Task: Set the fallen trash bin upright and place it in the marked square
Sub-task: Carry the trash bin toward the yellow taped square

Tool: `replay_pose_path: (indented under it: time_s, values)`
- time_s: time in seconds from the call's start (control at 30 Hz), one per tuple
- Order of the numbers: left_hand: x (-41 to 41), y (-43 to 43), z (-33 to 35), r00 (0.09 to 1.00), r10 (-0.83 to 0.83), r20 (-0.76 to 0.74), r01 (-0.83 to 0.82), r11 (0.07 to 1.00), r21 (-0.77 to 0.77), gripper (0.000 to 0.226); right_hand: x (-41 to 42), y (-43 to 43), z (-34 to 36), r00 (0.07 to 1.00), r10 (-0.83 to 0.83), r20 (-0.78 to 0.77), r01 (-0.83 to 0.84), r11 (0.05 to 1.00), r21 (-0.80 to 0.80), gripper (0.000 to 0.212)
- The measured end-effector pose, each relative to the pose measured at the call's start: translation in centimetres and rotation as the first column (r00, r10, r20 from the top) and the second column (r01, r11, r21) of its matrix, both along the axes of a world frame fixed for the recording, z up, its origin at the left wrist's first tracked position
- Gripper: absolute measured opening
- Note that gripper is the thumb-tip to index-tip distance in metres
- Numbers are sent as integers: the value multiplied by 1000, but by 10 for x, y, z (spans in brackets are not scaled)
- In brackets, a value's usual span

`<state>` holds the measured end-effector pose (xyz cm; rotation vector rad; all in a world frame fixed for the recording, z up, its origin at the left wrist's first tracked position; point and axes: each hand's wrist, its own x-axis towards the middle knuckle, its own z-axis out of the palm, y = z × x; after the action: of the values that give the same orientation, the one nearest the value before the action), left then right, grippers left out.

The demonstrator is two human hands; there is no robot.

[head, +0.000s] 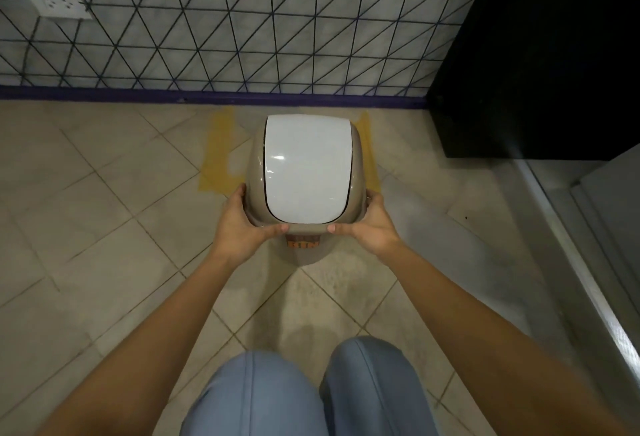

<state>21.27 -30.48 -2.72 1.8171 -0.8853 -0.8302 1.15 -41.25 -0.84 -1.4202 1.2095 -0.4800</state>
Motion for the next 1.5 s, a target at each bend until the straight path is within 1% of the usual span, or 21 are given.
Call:
replay_pose_path:
  time_s: [0.07, 0.13, 0.23, 0.37, 0.47, 0.73, 1.07, 1.13, 1.33, 1.43, 1.5]
  values:
    - [3, -8, 0, 995, 6, 101, -7, 1000, 15, 105, 4, -6, 1, 1000, 25, -19, -27, 993, -115, 103]
    - [4, -11, 2, 978, 32, 206, -31, 999, -6, 102, 9, -10, 0, 996, 27, -81, -45, 973, -225, 104]
    - [5, -14, 6, 959, 40, 282, -23, 998, -63, 103, 17, -13, -2, 993, 29, -117, -65, 948, -313, 110]
    - [13, -20, 8, 965, 34, 261, -8, 995, -100, 103, 25, -18, -1, 998, 41, -52, -55, 948, -314, 115]
    - [20, -25, 7, 966, 35, 258, -8, 995, -104, 103, 29, -25, 0, 998, 60, -23, -65, 949, -309, 112]
    - [21, -32, 4, 965, 53, 257, -19, 991, -133, 100, 37, -39, 4, 995, 91, -40, -99, 943, -318, 107]
    - [40, -55, 1, 968, 58, 243, -20, 988, -153, 92, 59, -63, 7, 995, 58, -77, -79, 946, -314, 105]
    - [42, -57, 2, 973, 56, 223, -19, 986, -163, 91, 61, -64, 9, 996, 56, -70, -75, 947, -312, 104]
    - [43, -58, 3, 993, 60, 102, -36, 974, -223, 88, 59, -63, 7, 999, 30, -32, -37, 960, -279, 103]
    - [46, -55, 1, 996, 68, 49, -56, 975, -216, 91, 61, -62, 4, 999, 33, -33, -41, 960, -277, 104]
    - [48, -54, 0, 996, 67, 52, -55, 979, -198, 94, 65, -62, 4, 998, 44, -36, -53, 959, -277, 103]
